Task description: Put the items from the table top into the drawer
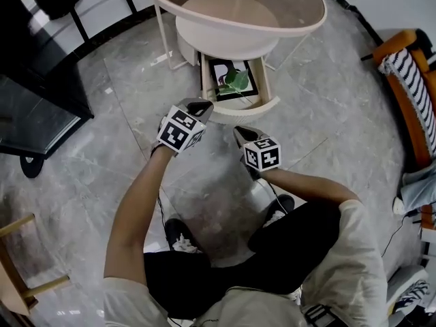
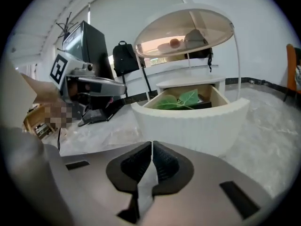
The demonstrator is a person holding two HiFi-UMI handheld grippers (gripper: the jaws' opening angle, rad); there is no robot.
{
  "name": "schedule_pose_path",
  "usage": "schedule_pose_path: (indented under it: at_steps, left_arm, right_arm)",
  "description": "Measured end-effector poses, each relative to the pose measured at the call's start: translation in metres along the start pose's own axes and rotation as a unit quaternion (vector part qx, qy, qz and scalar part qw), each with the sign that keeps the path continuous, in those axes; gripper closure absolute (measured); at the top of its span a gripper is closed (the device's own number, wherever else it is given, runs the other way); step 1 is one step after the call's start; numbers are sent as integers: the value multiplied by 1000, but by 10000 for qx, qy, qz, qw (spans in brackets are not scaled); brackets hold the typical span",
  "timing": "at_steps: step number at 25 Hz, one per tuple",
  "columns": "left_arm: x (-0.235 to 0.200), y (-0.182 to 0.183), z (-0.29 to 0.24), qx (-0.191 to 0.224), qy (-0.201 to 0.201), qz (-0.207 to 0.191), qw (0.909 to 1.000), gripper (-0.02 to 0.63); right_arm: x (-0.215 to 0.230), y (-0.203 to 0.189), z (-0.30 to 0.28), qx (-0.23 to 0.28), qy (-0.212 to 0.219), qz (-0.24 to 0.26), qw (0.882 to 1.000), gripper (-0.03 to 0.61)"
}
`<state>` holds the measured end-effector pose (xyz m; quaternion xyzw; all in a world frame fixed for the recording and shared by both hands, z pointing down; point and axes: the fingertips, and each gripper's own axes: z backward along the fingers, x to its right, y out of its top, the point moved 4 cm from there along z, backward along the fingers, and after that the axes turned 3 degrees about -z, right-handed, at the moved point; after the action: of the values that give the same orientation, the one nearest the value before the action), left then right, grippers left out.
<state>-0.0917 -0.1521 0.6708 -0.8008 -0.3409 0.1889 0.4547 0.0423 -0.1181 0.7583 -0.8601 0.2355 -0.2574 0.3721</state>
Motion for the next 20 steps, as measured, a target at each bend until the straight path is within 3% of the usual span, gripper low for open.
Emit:
schedule_pose_path:
  at_steps: [5, 11, 16, 20]
  left_arm:
    - [-2, 4, -14, -177, -127, -280, 9994, 592]
    - [-16, 22, -17, 114, 143, 8, 9998, 592]
    - [-27, 20, -17, -96, 497, -270, 9984, 592]
    - [-33, 9, -15, -172, 571, -90, 9982, 592]
  right_arm:
    - [28, 19, -6, -25, -341, -390, 9987, 545]
    - [41, 52, -34, -594, -764, 85, 9953, 545]
    - [62, 83, -62, -141, -1099, 42, 9938, 545]
    - [77, 102, -79, 180, -1138, -206, 9931, 545]
